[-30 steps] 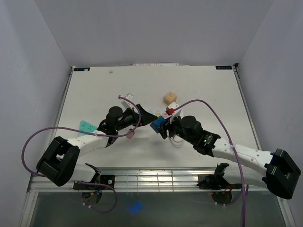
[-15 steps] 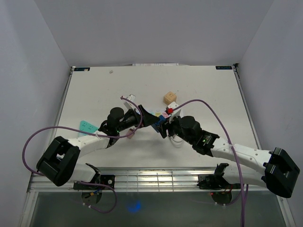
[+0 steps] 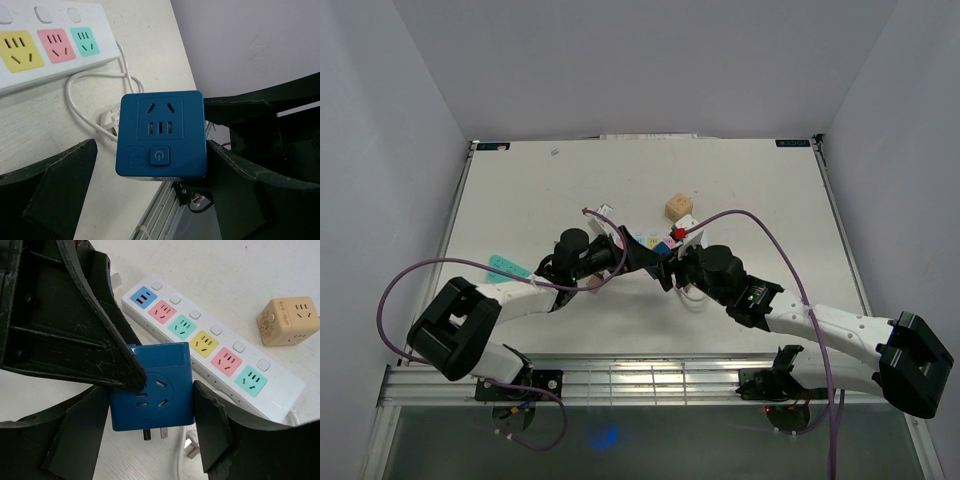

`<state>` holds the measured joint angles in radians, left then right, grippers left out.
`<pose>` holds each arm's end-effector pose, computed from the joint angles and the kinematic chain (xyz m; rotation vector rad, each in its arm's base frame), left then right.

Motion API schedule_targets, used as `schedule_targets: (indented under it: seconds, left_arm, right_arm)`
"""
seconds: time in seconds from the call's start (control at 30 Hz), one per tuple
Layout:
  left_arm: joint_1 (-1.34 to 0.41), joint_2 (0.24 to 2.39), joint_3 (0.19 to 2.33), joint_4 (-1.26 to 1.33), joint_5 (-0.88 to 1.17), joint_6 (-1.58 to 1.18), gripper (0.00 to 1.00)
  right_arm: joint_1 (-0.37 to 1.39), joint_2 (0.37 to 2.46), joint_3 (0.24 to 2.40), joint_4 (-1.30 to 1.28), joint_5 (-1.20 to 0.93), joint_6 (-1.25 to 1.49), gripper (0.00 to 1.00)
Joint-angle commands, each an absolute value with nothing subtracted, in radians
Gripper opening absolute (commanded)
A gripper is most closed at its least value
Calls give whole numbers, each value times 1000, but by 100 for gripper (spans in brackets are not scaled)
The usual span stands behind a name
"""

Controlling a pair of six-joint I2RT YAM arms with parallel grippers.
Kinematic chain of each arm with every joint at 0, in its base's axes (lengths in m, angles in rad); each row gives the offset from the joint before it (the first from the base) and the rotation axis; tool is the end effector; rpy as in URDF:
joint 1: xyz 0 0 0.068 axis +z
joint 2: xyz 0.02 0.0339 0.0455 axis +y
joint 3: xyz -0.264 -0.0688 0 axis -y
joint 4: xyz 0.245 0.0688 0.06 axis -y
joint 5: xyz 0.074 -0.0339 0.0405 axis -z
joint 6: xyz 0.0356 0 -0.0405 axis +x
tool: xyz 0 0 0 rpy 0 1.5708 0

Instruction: Insert the plug

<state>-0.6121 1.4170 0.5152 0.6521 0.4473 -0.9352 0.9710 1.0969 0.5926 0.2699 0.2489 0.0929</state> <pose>0.2214 -0.1743 0.1932 0.0277 2.0696 -1.4382 0.1475 0.2002 0.2574 -0.6114 1.7249 0.5328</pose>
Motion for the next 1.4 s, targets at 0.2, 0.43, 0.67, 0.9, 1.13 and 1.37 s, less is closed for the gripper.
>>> schedule_targets:
  seconds: [0.2, 0.43, 0.67, 0.9, 1.13, 1.37]
  left_arm:
    - [-630, 1401, 523, 693, 491, -937, 98]
    - [-649, 1394, 526, 736, 543, -936, 82]
    - [-660, 1393, 537, 752, 571, -922, 54]
    - [-658, 1361, 551, 718, 552, -845, 11]
    - [-658, 1335, 583, 621, 522, -756, 0]
    - [-638, 1302, 581, 612, 529, -687, 0]
  right_arm:
    - [977, 1089, 629, 371, 270, 80, 36]
    - [977, 1108, 630, 380, 282, 71, 35]
    - [977, 1114, 627, 382, 282, 64, 38]
    - [976, 1046, 583, 413, 258, 57, 98]
    - [968, 994, 584, 376, 209, 46, 90]
    - [931, 953, 597, 337, 83, 40, 90]
